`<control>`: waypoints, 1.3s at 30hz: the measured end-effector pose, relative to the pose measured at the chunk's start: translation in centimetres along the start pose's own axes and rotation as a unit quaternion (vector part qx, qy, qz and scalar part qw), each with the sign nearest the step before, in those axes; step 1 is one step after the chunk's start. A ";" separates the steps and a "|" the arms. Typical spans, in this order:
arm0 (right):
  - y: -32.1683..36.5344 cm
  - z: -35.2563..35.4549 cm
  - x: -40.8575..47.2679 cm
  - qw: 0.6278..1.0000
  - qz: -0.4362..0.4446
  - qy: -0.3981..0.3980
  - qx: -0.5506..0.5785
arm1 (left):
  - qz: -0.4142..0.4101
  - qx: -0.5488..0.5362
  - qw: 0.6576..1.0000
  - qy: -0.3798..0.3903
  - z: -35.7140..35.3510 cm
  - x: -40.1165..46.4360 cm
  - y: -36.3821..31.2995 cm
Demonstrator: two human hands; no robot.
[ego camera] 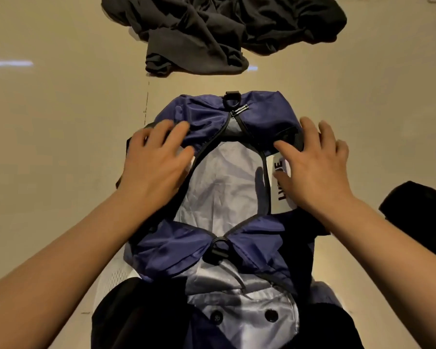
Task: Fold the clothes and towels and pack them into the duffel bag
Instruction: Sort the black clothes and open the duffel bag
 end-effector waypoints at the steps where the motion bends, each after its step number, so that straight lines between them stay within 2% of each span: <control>1: -0.1 -0.7 1.2 0.999 0.002 0.037 -0.002 | -0.027 0.004 1.000 -0.002 -0.7 1.1 0.1; 3: -0.3 -2.4 3.2 0.993 -0.027 0.118 0.012 | -0.028 -0.019 0.999 0.038 -1.9 2.9 0.3; 5: -0.5 -4.1 4.2 0.984 -0.056 0.164 0.051 | 0.057 -0.079 0.989 0.113 -3.3 4.0 0.9; 7: -0.5 -5.0 4.1 0.979 -0.066 0.158 0.110 | 0.134 -0.154 0.966 0.162 -4.2 4.6 2.0; 10: -0.5 -4.9 3.6 0.966 -0.093 0.148 0.192 | 0.150 -0.249 0.942 0.168 -4.6 4.3 3.4; 13: -0.7 -3.8 3.1 0.934 -0.120 0.244 0.231 | 0.174 -0.288 0.916 0.220 -5.3 3.4 3.8; 15: -1.1 -2.2 2.6 0.911 -0.117 0.292 0.265 | 0.181 -0.316 0.905 0.220 -5.3 3.1 3.3; 18: -2.7 1.7 1.1 0.859 -0.153 0.296 0.388 | 0.171 -0.348 0.895 0.222 -4.0 2.5 2.1; 21: -5.4 5.0 -0.8 0.851 -0.129 0.266 0.434 | 0.126 -0.391 0.878 0.245 -1.9 1.4 -1.0; 23: -6.4 6.5 -1.5 0.834 -0.127 0.242 0.479 | 0.098 -0.433 0.849 0.287 -0.6 0.6 -3.6; 24: -6.7 6.8 -1.6 0.833 -0.135 0.223 0.489 | 0.096 -0.456 0.829 0.308 0.1 0.3 -4.7; 26: -6.5 6.7 -1.5 0.871 -0.141 0.166 0.440 | 0.122 -0.495 0.804 0.306 1.2 0.5 -5.3; 28: -5.5 5.5 -0.6 0.938 -0.125 0.119 0.301 | 0.166 -0.494 0.817 0.245 1.8 1.4 -3.8; 30: -4.4 3.7 0.4 0.979 -0.088 0.095 0.161 | 0.182 -0.427 0.865 0.193 1.5 2.7 -1.0; 34: -2.6 -0.4 1.8 0.993 0.004 0.103 0.063 | 0.142 -0.243 0.947 0.153 -0.1 4.3 3.0; 36: -2.3 -2.2 2.2 0.993 0.015 0.103 0.057 | 0.127 -0.186 0.962 0.154 -1.4 4.2 4.0; 39: -2.7 -3.6 3.0 0.992 -0.032 0.110 0.059 | 0.122 -0.128 0.968 0.175 -3.5 3.9 4.7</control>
Point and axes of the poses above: each hand's wrist, its own x-axis towards the middle knuckle, its own z-axis out of the back of the hand, y = z × x, the point moved 1 cm from there along x, towards the middle knuckle, and after that the axes turned 10 degrees about -y, right-handed, at the moved point
